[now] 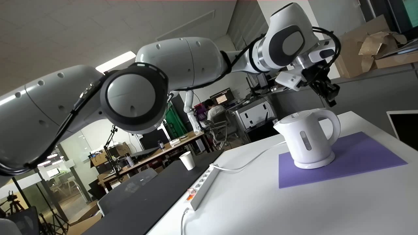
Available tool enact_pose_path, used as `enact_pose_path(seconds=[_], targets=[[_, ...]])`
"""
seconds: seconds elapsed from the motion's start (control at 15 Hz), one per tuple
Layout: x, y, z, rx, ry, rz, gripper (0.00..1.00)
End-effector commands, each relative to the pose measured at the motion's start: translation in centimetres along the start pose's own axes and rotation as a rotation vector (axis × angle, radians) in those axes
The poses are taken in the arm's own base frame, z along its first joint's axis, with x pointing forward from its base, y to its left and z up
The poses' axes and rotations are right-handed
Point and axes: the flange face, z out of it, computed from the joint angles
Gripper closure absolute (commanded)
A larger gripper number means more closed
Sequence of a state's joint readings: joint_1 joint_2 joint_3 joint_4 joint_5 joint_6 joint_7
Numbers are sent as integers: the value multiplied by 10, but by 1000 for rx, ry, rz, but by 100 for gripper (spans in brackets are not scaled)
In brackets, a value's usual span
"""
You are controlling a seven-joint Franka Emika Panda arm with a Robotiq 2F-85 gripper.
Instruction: Turn on the electric kettle
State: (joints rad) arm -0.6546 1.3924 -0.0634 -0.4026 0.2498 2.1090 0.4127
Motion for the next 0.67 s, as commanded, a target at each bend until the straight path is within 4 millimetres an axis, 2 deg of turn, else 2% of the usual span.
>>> enact_pose_path(seconds=[0.0, 0.6], targets=[[1, -3, -18, -42, -27, 40, 100], [-4, -2, -22, -73, -93, 60, 100]])
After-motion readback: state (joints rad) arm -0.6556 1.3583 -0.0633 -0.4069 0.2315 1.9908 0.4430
